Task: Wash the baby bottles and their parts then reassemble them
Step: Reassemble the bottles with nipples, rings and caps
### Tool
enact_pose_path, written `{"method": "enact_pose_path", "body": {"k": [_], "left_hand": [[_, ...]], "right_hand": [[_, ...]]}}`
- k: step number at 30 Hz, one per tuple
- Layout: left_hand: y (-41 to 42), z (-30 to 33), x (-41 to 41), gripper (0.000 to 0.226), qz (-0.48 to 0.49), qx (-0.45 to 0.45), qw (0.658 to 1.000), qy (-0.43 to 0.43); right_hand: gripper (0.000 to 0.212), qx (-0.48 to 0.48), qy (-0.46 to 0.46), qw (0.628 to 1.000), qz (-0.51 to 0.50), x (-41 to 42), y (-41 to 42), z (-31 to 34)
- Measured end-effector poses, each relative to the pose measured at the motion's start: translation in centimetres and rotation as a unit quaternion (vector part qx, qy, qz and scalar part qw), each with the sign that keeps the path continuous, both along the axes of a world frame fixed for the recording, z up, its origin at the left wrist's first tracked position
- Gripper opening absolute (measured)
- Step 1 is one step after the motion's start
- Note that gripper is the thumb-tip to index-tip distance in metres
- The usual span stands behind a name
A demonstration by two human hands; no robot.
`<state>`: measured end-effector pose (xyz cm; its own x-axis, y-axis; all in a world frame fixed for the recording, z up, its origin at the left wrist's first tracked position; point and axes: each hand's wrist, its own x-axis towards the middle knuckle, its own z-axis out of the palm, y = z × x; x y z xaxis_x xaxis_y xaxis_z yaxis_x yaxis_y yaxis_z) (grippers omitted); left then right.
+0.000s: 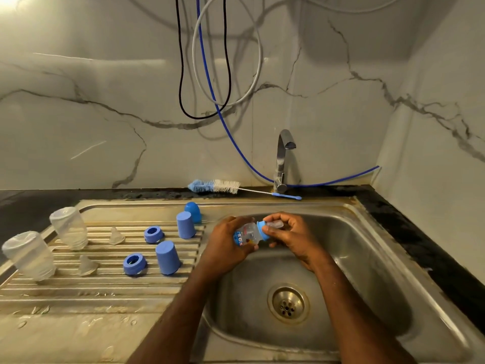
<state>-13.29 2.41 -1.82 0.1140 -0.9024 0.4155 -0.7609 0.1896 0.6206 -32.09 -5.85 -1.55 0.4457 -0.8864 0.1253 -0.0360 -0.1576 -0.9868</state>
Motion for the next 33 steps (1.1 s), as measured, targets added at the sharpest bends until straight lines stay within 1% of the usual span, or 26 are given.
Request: {"method": "enact_pose_path", "body": {"k": [3, 6, 8, 11, 13, 16, 18, 19, 20, 21, 22, 23, 24, 25, 26, 28, 29, 30, 32, 33], "left_hand": [[0.2, 0.1, -0.2, 0.065, 0.0, -0.004, 1.0, 0.011], [0.3, 0.2, -0.6, 0.062, -0.005, -0.018, 0.999, 0.047], [0.3, 0.2, -0.7, 0.061, -0.011, -0.021, 0.998, 0.063], [0.4, 0.2, -0.7, 0.062, -0.014, -0.017, 0.998, 0.065], [0.4, 0.1, -0.9, 0.062, -0.017, -0.015, 0.998, 0.062], [0.5, -0.1, -1.4, 0.063, -0.035, -0.027, 0.999, 0.032], [0.4, -0.1, -1.6, 0.064, -0.049, -0.021, 0.998, 0.031], [0.3, -0.1, -1.6, 0.064, -0.062, -0.015, 0.997, 0.045], [0.3, -0.1, -1.6, 0.064, -0.077, -0.008, 0.995, 0.064], [0.3, -0.2, -1.7, 0.063, -0.092, -0.003, 0.992, 0.086], [0.2, -0.3, -1.9, 0.061, -0.102, 0.003, 0.988, 0.111], [0.2, -0.4, -2.1, 0.058, -0.11, 0.011, 0.984, 0.142], [0.3, -0.5, -2.3, 0.053, -0.112, 0.024, 0.977, 0.178], [0.3, -0.6, -2.4, 0.048, -0.108, 0.042, 0.97, 0.216], [0.3, -0.6, -2.5, 0.044, -0.104, 0.06, 0.96, 0.252], [0.2, -0.7, -2.4, 0.039, -0.103, 0.096, 0.932, 0.334], [0.2, -0.7, -2.3, 0.041, -0.107, 0.11, 0.914, 0.375], [0.3, -0.6, -2.2, 0.043, -0.115, 0.121, 0.895, 0.413], [0.3, -0.6, -1.9, 0.042, -0.131, 0.135, 0.866, 0.464], [0.4, -0.6, -1.9, 0.041, -0.133, 0.139, 0.861, 0.472]], "right_hand": [[0.021, -0.002, 0.012, 1.0, -0.01, 0.2, 0.0, 0.0], [0.028, 0.016, 0.019, 1.0, -0.011, 0.4, 0.0, 0.0], [0.027, 0.019, 0.019, 1.0, -0.012, 0.3, -0.1, -0.1], [0.025, 0.017, 0.025, 0.999, -0.011, 0.3, -0.1, 0.0], [0.036, 0.023, 0.065, 0.997, -0.027, 0.5, 0.0, 0.2], [0.059, 0.04, 0.157, 0.981, -0.107, 0.9, 0.2, 0.5], [0.063, 0.047, 0.17, 0.972, -0.152, 1.2, 0.4, 0.6], [0.062, 0.042, 0.157, 0.973, -0.162, 1.4, 0.6, 0.6], [0.057, 0.04, 0.123, 0.978, -0.161, 1.6, 0.7, 0.6], [0.049, 0.047, 0.061, 0.985, -0.152, 1.8, 0.8, 0.6], [0.042, 0.072, -0.025, 0.988, -0.132, 2.1, 0.9, 0.7], [0.039, 0.112, -0.127, 0.981, -0.099, 2.2, 1.0, 0.8], [0.04, 0.157, -0.225, 0.96, -0.056, 2.1, 1.0, 0.9], [0.044, 0.195, -0.297, 0.935, -0.014, 1.7, 1.0, 0.9], [0.047, 0.221, -0.339, 0.914, 0.023, 1.4, 1.0, 0.8], [0.047, 0.246, -0.381, 0.887, 0.089, 0.8, 0.9, 0.6], [0.047, 0.252, -0.391, 0.878, 0.117, 0.7, 0.9, 0.5], [0.048, 0.252, -0.388, 0.876, 0.136, 0.6, 0.9, 0.3], [0.047, 0.229, -0.345, 0.898, 0.148, 0.6, 0.8, 0.3], [0.046, 0.214, -0.319, 0.912, 0.141, 0.7, 0.8, 0.5]]}}
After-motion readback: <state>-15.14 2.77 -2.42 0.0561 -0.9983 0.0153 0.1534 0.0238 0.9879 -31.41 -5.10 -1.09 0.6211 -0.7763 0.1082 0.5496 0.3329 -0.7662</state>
